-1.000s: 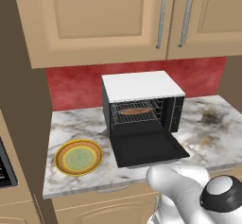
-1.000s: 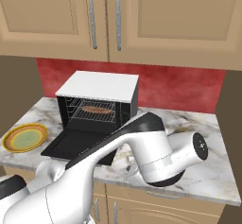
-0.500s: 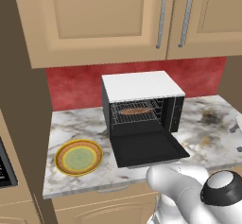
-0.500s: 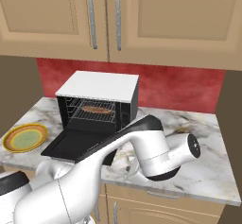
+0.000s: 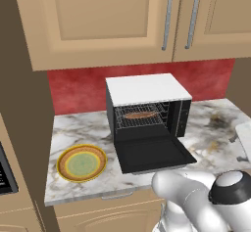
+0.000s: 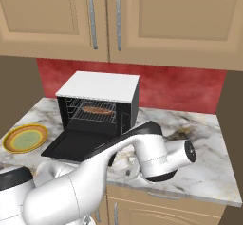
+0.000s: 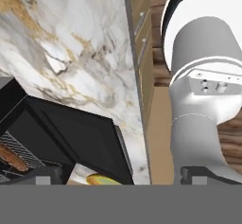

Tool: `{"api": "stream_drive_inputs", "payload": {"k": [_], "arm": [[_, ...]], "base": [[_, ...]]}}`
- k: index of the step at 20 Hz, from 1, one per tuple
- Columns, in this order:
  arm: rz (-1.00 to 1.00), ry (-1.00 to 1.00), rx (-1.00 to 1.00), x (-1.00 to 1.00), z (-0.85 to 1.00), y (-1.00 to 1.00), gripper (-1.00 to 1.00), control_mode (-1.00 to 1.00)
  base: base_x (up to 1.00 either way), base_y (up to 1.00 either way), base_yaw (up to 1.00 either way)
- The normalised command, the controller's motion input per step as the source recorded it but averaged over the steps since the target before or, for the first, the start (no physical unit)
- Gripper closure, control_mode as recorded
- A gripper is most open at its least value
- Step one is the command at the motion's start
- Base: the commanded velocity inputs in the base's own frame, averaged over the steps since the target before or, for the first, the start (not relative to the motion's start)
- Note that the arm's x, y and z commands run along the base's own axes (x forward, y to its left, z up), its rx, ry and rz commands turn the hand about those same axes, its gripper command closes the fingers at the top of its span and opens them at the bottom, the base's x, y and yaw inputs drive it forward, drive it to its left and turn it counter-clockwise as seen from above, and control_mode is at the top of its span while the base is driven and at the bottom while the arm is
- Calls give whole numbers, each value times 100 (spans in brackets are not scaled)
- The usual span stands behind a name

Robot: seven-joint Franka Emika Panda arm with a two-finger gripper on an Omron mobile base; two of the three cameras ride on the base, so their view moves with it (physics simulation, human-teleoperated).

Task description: Pull the toaster oven rack outwards. Pick up the baguette from the plate and place it on the toaster oven rack. Close the toaster oven door fully and set the temperature to the lowest setting.

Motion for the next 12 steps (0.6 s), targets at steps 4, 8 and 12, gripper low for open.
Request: {"api": "stream_drive_inputs", "payload": {"k": [4, 8, 12], "arm": [[5, 3, 5, 23, -31, 0, -100, -100], [7, 4, 7, 25, -26, 0, -100, -100], [7, 4, 9, 27, -24, 0, -100, -100]], "base": [[0, 0, 0], [0, 0, 0], [0, 0, 0]]}}
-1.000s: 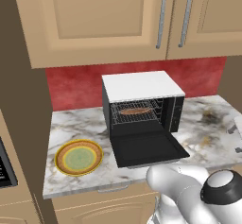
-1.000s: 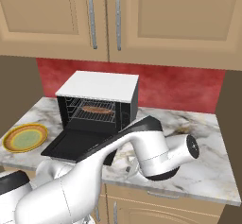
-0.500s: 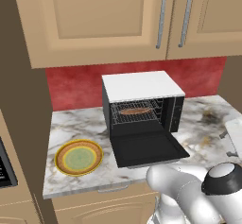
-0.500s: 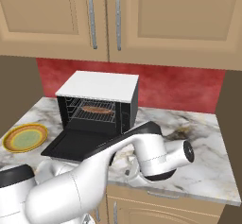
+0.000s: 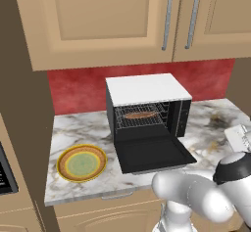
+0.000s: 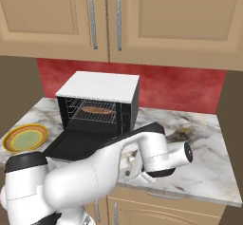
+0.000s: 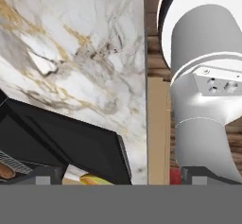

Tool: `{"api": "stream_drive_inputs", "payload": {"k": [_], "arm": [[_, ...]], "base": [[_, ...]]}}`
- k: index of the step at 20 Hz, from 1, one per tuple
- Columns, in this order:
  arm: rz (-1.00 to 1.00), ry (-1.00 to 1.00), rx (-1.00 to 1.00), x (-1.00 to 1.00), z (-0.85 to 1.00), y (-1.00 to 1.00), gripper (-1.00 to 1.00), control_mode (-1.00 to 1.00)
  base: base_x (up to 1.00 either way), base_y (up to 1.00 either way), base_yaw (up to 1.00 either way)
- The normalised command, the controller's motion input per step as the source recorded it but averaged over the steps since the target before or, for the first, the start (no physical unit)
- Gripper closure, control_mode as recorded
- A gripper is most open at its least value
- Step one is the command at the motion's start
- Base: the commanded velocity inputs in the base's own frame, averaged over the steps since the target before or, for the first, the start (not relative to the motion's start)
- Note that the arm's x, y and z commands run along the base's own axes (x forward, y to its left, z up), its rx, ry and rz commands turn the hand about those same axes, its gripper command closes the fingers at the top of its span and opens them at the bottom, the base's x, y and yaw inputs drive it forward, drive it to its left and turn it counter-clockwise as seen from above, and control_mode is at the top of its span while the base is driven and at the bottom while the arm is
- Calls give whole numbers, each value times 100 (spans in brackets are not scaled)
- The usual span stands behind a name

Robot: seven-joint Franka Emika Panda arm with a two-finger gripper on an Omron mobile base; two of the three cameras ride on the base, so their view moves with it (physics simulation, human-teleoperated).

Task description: Pull the toaster oven rack outwards. Pick up the baguette from the plate and place it on the toaster oven rack. Close the toaster oven door fully and set the temperature to the lowest setting.

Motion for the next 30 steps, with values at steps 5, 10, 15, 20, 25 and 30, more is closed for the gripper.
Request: {"api": "stream_drive_inputs", "payload": {"k": [5, 10, 15, 20, 25, 30], "arm": [[7, 4, 9, 27, -21, 0, -100, -100], [7, 5, 9, 25, -19, 0, -100, -100], [7, 6, 7, 18, -17, 0, -100, -100], [2, 4, 4, 5, -8, 13, -100, -100], [0, 1, 1, 0, -1, 27, -100, -100], [0, 4, 0, 8, -3, 33, -100, -100]], "base": [[0, 0, 0], [0, 0, 0], [0, 0, 0], [0, 0, 0], [0, 0, 0], [0, 0, 0]]}}
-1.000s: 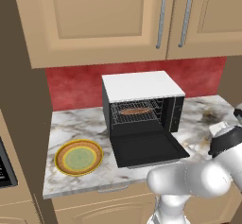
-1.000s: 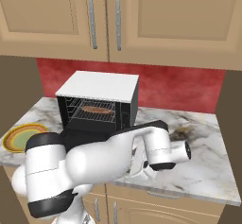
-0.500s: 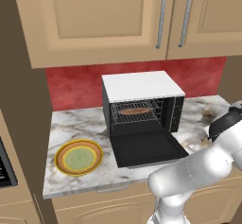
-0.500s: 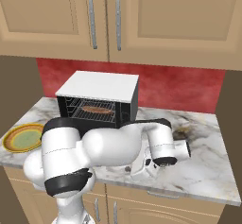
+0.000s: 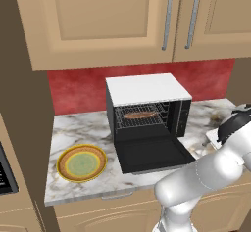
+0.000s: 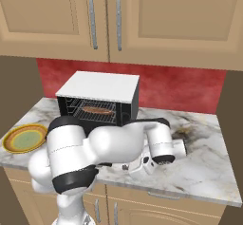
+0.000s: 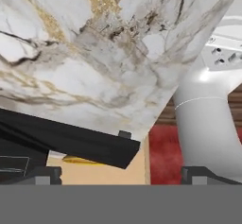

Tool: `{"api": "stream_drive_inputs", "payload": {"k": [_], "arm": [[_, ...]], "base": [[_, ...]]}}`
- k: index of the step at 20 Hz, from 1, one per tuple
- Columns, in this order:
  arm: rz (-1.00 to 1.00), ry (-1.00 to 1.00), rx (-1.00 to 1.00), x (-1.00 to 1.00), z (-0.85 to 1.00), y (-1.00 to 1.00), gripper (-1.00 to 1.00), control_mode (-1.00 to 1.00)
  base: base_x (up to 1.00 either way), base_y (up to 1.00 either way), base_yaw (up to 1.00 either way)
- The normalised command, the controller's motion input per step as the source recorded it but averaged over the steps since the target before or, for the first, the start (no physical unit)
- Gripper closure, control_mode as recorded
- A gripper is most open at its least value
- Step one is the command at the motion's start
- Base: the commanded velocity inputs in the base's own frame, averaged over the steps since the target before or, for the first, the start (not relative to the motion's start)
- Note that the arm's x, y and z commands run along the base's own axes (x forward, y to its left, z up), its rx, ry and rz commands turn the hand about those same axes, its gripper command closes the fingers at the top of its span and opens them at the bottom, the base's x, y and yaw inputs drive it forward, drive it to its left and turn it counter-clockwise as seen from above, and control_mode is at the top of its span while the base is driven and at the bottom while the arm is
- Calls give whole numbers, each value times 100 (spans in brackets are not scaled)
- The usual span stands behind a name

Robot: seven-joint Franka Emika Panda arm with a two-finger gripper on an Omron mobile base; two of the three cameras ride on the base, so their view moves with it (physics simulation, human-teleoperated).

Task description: Pull the toaster oven rack outwards. Pick up the baguette from the plate and place it on the toaster oven rack. Close the toaster oven door fully and set the temperature to the lowest setting.

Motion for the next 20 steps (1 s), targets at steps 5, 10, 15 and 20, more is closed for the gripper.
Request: {"api": "stream_drive_inputs", "payload": {"k": [5, 10, 15, 20], "arm": [[0, 6, 0, 10, -13, 27, -100, -100], [0, 5, 0, 2, -34, 7, -100, -100], [0, 0, 0, 0, -36, 0, -100, -100], [0, 0, 2, 1, -14, 0, -100, -100]], "base": [[0, 0, 0], [0, 0, 0], [0, 0, 0], [0, 0, 0]]}}
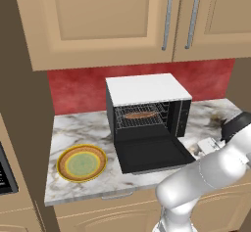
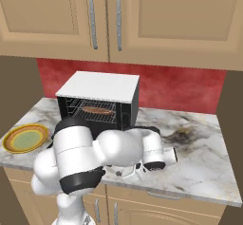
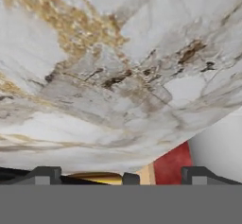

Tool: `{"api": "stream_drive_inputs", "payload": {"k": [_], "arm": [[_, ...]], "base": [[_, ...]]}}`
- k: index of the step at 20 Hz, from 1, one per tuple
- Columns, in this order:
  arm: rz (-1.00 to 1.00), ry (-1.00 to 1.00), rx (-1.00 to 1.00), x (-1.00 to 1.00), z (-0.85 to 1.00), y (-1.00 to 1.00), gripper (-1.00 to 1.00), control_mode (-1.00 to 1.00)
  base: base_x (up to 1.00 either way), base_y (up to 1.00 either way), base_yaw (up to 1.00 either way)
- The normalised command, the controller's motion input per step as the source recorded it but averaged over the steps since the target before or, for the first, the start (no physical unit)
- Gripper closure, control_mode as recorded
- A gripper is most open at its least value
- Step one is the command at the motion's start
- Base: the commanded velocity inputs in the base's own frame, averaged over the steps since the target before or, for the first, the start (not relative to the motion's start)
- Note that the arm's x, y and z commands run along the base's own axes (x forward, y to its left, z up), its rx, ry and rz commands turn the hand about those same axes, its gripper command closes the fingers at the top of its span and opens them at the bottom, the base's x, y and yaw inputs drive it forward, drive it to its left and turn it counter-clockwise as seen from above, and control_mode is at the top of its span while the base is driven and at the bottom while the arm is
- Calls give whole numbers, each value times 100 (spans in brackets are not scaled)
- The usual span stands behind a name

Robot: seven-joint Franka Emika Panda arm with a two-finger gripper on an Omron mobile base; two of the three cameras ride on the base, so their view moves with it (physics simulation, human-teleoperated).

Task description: Pull the toaster oven rack outwards. Pick up the baguette from the plate and place it on the toaster oven rack. Close the toaster oven door fully and set the temperature to the lowest setting.

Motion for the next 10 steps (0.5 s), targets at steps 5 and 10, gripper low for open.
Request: {"api": "stream_drive_inputs", "payload": {"k": [5, 10], "arm": [[0, 0, 4, 7, -7, 0, -100, -100], [0, 2, 2, 14, -12, 3, -100, -100]], "base": [[0, 0, 0], [0, 0, 0]]}}
